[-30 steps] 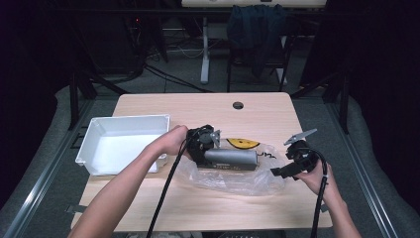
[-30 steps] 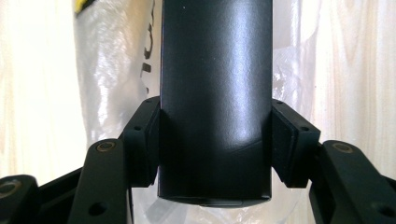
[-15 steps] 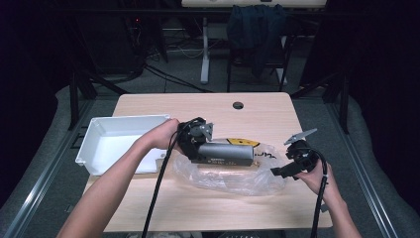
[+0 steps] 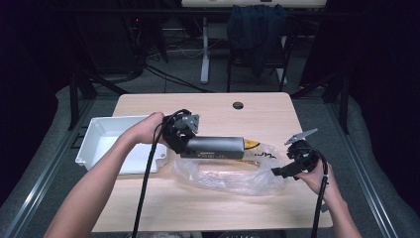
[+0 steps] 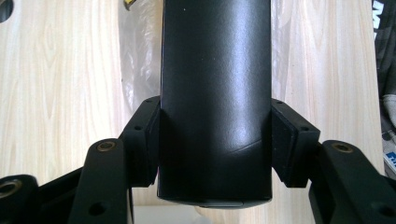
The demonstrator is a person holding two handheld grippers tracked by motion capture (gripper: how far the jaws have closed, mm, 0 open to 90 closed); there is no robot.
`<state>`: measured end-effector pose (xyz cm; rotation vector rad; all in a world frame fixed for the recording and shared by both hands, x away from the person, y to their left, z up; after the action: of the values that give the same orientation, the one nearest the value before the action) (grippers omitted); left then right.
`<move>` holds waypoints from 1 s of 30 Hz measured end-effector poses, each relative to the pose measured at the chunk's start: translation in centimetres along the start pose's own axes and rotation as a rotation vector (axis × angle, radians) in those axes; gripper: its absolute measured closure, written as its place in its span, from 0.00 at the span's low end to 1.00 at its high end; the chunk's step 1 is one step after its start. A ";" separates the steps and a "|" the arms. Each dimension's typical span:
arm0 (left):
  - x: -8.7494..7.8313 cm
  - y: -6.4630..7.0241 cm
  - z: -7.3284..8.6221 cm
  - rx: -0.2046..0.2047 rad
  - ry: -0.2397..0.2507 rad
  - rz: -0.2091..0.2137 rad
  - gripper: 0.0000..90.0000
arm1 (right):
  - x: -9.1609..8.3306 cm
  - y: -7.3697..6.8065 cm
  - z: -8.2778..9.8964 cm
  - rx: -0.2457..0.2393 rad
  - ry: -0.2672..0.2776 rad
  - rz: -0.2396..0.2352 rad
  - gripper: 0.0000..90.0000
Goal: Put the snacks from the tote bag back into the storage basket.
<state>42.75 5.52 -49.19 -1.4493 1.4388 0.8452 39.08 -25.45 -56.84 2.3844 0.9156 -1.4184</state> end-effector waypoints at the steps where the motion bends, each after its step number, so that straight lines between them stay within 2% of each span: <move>1: -0.2 0.0 0.2 -0.001 0.002 -0.001 0.49 | 0.0 -0.1 0.0 0.001 0.001 -0.007 0.07; 15: -4.1 -0.5 4.0 -0.049 0.019 -0.038 0.49 | 0.1 -0.1 0.1 0.015 0.005 -0.002 0.07; 18: -4.7 -0.6 4.9 -0.063 0.026 -0.043 0.49 | -0.1 0.0 0.3 0.006 -0.008 0.001 0.07; 22: -5.5 -0.7 6.2 -0.075 0.022 -0.048 0.49 | -0.1 0.0 0.3 0.016 0.007 0.006 0.07; 30: -7.1 -0.8 8.8 -0.113 0.036 -0.064 0.49 | -0.3 0.0 0.5 0.017 0.002 0.013 0.07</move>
<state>43.95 16.27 -45.75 -1.5944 1.3827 0.8761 38.68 -25.81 -56.83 2.4003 0.8912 -1.4245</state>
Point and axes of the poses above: each handheld gripper's, and its own axes: x roughly forward along the jaws, z roughly out of its underside, y roughly to its right, the point moved 10 cm from there along x, roughly forward along the jaws, and after that the axes turned 3 degrees about x, right-handed, at the moved point
